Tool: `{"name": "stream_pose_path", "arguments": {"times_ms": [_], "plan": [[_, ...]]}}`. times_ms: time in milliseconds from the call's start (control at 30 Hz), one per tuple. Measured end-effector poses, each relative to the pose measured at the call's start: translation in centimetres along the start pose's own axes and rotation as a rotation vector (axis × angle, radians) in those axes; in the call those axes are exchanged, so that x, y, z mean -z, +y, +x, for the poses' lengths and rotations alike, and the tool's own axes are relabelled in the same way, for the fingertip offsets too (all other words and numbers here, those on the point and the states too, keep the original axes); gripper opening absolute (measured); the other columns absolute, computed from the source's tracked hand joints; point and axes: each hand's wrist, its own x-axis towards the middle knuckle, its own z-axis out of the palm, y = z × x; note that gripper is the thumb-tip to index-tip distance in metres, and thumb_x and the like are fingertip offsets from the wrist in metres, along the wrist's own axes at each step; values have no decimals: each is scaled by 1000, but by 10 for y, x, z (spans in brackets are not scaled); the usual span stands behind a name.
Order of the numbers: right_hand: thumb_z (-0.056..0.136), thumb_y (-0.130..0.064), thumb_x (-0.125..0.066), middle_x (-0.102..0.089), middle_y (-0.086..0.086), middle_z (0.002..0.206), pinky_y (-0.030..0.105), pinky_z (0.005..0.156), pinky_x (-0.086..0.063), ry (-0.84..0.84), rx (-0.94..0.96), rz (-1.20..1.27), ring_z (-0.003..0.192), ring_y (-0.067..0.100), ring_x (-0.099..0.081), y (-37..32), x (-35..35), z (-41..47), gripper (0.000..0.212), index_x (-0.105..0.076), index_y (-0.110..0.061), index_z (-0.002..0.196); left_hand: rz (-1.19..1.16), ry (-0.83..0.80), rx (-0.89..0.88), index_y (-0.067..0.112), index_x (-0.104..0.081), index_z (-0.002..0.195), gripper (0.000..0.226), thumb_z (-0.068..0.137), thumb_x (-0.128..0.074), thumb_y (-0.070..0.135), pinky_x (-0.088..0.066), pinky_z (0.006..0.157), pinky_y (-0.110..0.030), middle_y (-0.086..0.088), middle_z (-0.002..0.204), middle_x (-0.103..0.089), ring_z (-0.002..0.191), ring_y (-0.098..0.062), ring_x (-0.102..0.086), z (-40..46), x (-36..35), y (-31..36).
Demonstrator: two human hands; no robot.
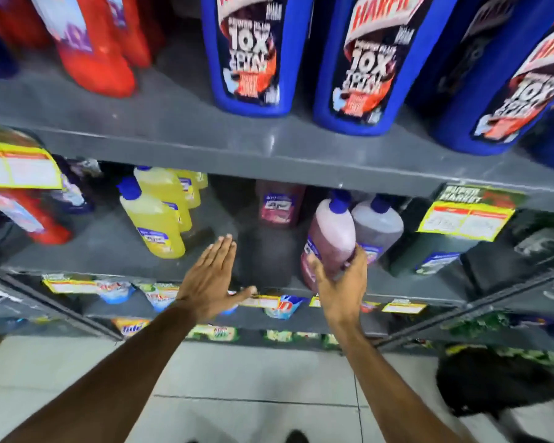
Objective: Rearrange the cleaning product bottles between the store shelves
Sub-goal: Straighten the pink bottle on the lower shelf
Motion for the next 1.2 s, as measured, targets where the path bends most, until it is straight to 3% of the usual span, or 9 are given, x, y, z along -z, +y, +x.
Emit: {"name": "stream_pose_path", "arguments": {"times_ms": [267,367,467,533,667,833,967,1100,1200], "plan": [[80,-37,-93,-70,6,121,50,94,-59,96,8,-14,107,30,-68,19,-15,-1,64,-59,-14,129,13,-59,16,-5,-9,164,128,85,-26,94,-8,134,-44,-24,175,-4,164,-35,-6,17,-40,-17],[79,-35,-94,-73,0,121,39,92,-60,81,37,28,106,21,-71,17,-22,-3,64,-61,-19,131,17,-43,23,-6,-13,163,127,86,-29,94,-13,133,-46,-26,174,-10,163,-37,-13,17,-43,-17],[74,-29,-96,-73,-13,115,17,86,-57,-22,75,44,101,-3,-69,12,-34,0,66,-59,-41,128,13,-33,29,-5,-12,164,127,86,-29,94,-8,133,-44,-24,175,-8,163,-35,-11,17,-43,-15],[72,-23,-97,-72,-20,117,14,88,-55,-146,105,49,104,-7,-68,9,-42,5,71,-59,-51,124,6,-14,25,-5,-15,163,124,88,-35,91,-6,132,-43,-25,174,-11,163,-36,-13,16,-42,-15],[72,-16,-97,-73,-3,127,24,102,-55,-300,276,-76,113,12,-68,6,-61,10,70,-65,-25,132,-36,14,19,-7,-29,159,120,90,-38,91,-14,131,-46,-29,167,-31,158,-40,-29,15,-41,-15],[69,-27,-98,-68,-28,109,4,86,-49,-269,171,-36,96,-8,-66,3,-72,10,69,-59,-38,126,-51,11,13,-4,-16,164,122,90,-34,92,-12,134,-47,-24,174,-14,163,-34,-13,16,-45,-17],[72,-25,-98,-77,-15,107,29,87,-64,-244,-1,153,99,11,-76,11,-72,14,62,-64,-24,124,-59,9,15,-2,-12,165,124,89,-30,94,-12,134,-47,-21,175,-8,164,-31,-8,17,-48,-18],[70,-41,-92,-78,-25,109,23,84,-63,-333,-1,229,104,2,-76,8,-68,20,55,-63,-55,115,-68,17,16,-2,-13,165,124,88,-25,96,-14,133,-48,-20,176,-8,164,-31,-8,17,-51,-19],[68,-44,-95,-75,-29,117,16,83,-61,-398,13,201,110,0,-74,15,-65,26,65,-59,-63,119,-67,9,21,0,-10,165,125,87,-21,96,-11,134,-46,-18,176,-5,164,-29,-4,17,-52,-19]]}}
